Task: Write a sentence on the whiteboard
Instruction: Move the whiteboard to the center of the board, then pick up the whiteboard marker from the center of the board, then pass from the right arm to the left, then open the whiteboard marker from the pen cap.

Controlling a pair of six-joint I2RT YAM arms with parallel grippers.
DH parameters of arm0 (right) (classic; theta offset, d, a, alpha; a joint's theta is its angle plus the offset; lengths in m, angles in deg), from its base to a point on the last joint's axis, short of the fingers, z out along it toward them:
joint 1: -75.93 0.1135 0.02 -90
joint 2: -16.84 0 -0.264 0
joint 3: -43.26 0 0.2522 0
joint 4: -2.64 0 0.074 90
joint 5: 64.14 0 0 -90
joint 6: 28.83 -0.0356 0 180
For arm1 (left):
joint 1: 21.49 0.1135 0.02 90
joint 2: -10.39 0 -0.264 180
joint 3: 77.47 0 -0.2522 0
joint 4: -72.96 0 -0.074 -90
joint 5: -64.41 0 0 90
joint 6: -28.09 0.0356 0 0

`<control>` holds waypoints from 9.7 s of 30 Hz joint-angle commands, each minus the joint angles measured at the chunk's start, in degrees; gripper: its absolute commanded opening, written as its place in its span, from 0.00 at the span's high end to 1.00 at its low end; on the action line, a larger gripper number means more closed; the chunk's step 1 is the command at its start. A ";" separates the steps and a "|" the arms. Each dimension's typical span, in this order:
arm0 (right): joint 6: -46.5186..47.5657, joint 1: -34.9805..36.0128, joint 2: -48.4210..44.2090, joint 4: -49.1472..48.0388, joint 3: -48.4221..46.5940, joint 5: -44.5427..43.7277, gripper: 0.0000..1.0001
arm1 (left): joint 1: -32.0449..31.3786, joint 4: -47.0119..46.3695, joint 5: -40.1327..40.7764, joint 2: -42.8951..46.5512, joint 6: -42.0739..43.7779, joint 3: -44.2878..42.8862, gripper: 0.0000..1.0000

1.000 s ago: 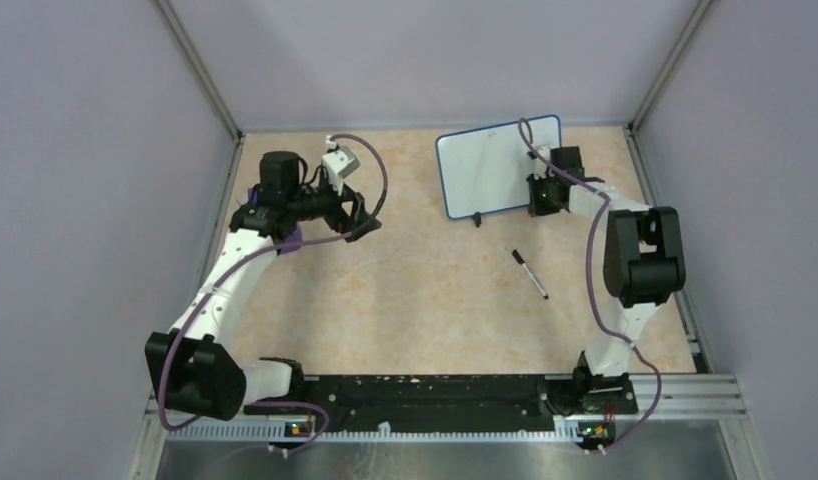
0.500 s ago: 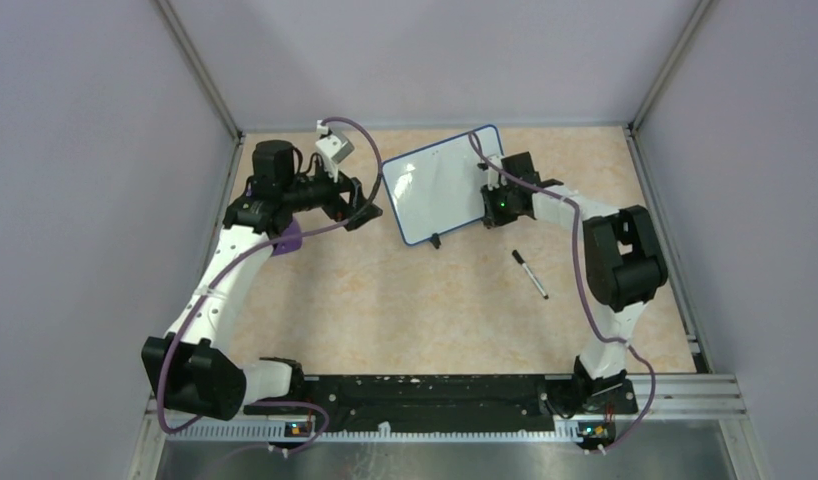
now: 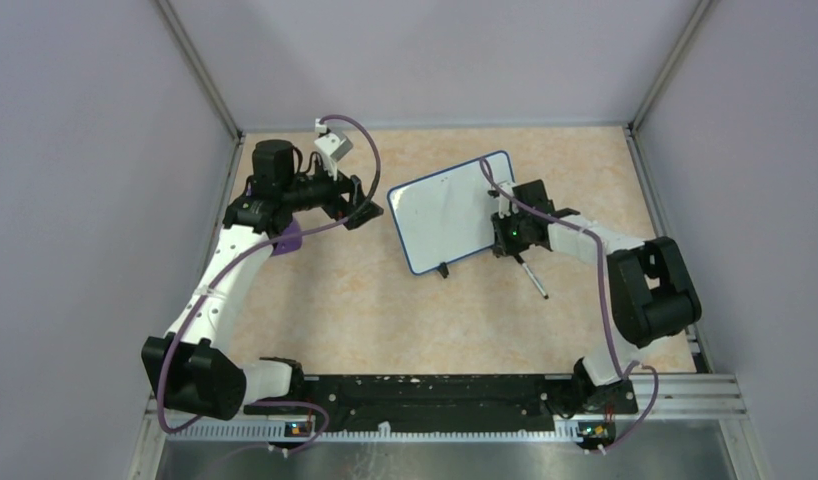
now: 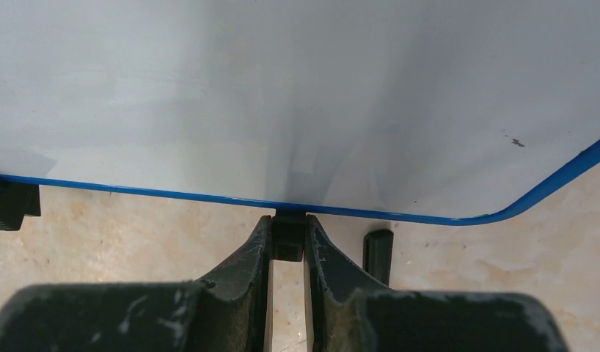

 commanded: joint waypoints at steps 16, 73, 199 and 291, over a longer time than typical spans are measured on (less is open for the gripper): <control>1.62 9.01 -12.00 -0.39 10.89 0.61 1.00 | -0.18 -2.71 -1.29 0.75 -1.54 -1.29 0.01; 18.53 -5.53 -16.59 14.83 9.95 -4.89 0.62 | -0.26 -4.85 -0.86 -1.86 -4.12 -1.07 0.01; -31.10 1.95 -24.14 -15.79 -16.81 55.41 0.46 | -13.49 -14.43 -23.08 -0.73 -19.34 -8.52 1.00; -34.42 4.24 -21.68 -15.19 -16.41 55.10 0.60 | -14.33 -8.59 -19.42 -1.70 -14.73 -9.83 1.00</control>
